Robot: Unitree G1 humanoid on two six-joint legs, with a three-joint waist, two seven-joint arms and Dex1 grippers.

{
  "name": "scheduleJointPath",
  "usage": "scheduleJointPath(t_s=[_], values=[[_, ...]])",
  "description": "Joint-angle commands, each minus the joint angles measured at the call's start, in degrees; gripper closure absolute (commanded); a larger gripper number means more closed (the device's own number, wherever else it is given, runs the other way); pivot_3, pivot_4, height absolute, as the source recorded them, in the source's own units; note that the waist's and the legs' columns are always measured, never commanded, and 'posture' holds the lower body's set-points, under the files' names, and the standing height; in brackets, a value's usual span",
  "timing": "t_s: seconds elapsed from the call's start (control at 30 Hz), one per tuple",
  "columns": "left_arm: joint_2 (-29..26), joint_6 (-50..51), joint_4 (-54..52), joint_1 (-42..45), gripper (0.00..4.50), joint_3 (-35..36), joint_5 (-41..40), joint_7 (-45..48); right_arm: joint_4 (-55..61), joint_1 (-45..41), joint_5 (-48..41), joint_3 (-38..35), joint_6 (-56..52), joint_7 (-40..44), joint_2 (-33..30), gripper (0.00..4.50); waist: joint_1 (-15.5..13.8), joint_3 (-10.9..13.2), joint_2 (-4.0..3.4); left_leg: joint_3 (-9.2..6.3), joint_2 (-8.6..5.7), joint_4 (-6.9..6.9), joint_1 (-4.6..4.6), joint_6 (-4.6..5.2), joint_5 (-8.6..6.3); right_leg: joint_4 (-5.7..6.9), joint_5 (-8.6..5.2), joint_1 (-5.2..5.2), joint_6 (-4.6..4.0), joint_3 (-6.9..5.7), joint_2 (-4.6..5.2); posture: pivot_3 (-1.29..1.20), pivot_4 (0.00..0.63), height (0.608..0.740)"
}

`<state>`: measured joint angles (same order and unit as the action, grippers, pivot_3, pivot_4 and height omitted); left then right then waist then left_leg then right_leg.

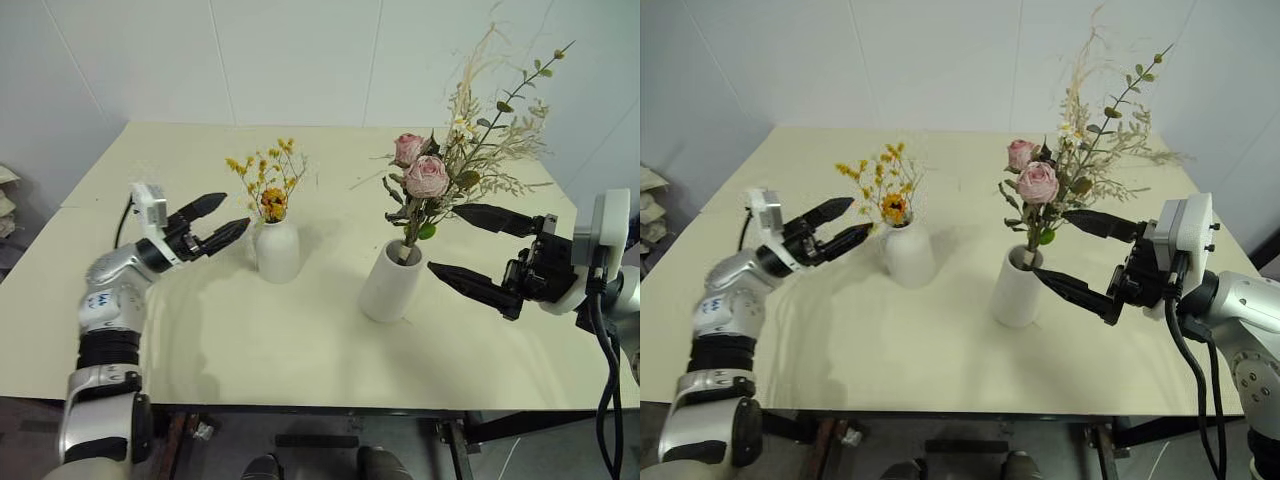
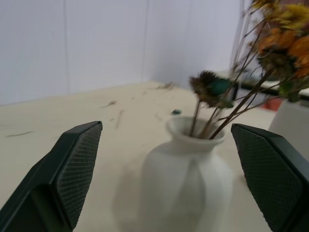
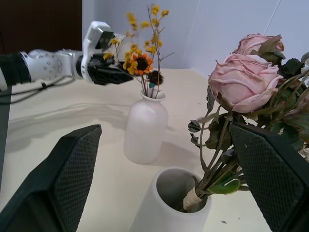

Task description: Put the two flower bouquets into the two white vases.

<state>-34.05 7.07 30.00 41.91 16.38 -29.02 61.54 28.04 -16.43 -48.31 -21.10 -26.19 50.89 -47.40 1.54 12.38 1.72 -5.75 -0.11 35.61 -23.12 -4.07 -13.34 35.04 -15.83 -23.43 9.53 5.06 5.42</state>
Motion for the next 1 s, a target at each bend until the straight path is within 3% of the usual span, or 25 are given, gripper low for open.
scheduleJointPath(t_s=[0.03, 0.17, 0.33, 0.6, 0.83, 1.0], values=[[-1.9, 0.2, -2.8, -0.4, 0.06, 0.1, 0.0, 1.5, -0.5, -0.5, 0.0, -0.9, 1.7, 1.2, 0.1, 0.00, -0.1, 0.0, 0.00, 0.00, 0.00, -0.01, 0.00, 0.00, 0.00, -0.01, 0.00, 0.00, 0.00, 0.00, 0.00, 0.00, 0.150, 0.740], [-1.9, 0.3, -3.2, -0.6, 0.06, 0.0, -0.1, 1.5, -0.8, -0.4, 0.0, -1.1, 1.9, 1.7, 0.1, 0.00, -0.1, 0.0, 0.00, 0.00, 0.00, -0.03, -0.01, 0.00, 0.00, -0.03, 0.00, 0.00, 0.00, 0.00, 0.01, 0.00, 0.150, 0.740], [-11.3, 5.1, -8.6, -2.6, 0.06, -0.7, -1.2, 11.4, -6.2, 1.3, 0.9, -2.1, 1.0, 7.5, -3.4, 0.00, 0.6, 0.0, 0.04, 0.04, 0.03, -0.11, 0.00, 0.00, 0.00, -0.03, -0.01, -0.05, -0.02, 0.01, -0.01, 0.00, 0.150, 0.740], [-16.5, 6.6, -11.0, -5.7, 0.06, 0.7, -2.8, 18.0, -9.4, 6.3, 3.1, -6.1, 2.2, 12.8, -7.2, 0.00, 0.1, 0.0, -0.06, 0.04, 0.04, -0.27, 0.06, 0.01, 0.01, -0.03, -0.07, -0.06, -0.12, -0.02, -0.01, 0.00, 0.150, 0.740], [-18.8, 9.1, -17.5, -12.2, 0.06, 1.3, -4.0, 20.2, -15.8, 7.1, 7.0, -6.4, 6.6, 21.5, -11.5, 0.00, 0.3, 0.0, -0.05, 0.09, 0.06, -0.31, 0.08, 0.02, 0.00, -0.09, -0.08, -0.06, -0.14, -0.01, 0.00, 0.00, 0.150, 0.740], [-18.2, 8.1, -19.7, -12.9, 0.06, 2.4, -4.0, 17.9, -22.5, 3.2, 10.6, -3.7, 11.4, 26.2, -12.4, 0.00, 0.3, 0.0, -0.05, 0.10, 0.08, -0.29, 0.10, 0.00, 0.02, -0.08, -0.10, -0.05, -0.19, -0.02, -0.01, 0.00, 0.150, 0.740]])
